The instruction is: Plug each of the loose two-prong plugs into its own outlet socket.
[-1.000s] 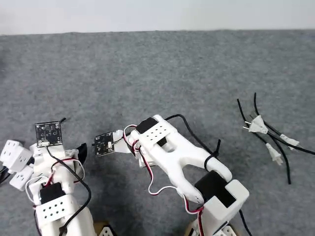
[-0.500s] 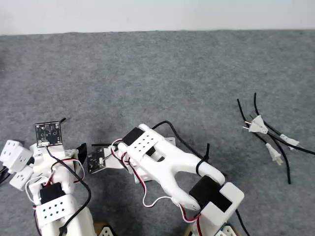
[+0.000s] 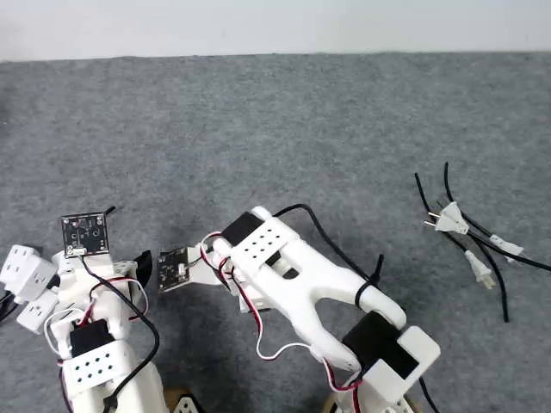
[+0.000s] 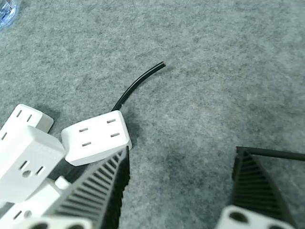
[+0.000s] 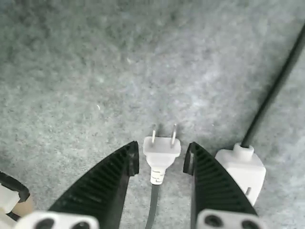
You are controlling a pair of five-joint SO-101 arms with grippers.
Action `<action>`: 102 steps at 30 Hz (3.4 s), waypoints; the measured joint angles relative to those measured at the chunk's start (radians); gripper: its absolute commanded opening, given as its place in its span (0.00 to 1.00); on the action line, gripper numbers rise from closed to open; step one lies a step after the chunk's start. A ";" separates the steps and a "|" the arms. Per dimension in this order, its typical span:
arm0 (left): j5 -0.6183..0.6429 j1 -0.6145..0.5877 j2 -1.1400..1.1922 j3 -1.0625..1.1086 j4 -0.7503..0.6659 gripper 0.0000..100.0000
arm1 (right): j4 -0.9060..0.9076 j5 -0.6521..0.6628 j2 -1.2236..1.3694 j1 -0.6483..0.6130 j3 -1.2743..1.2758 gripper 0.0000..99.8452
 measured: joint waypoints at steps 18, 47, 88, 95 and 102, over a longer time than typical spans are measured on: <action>0.000 0.000 0.000 0.000 0.000 0.33 | -0.157 -0.003 -0.003 0.084 0.190 0.16; -0.071 0.196 0.000 0.009 0.002 0.33 | -0.293 -0.158 -0.132 0.153 0.328 0.01; 0.471 0.799 0.000 0.037 -0.176 0.33 | -0.149 -0.470 -0.545 0.242 0.381 0.01; 0.471 0.799 0.000 0.037 -0.176 0.33 | -0.147 -0.471 -0.545 0.241 0.358 0.01; 0.479 0.799 0.000 0.037 -0.176 0.33 | -0.146 -0.482 -0.545 0.241 0.338 0.01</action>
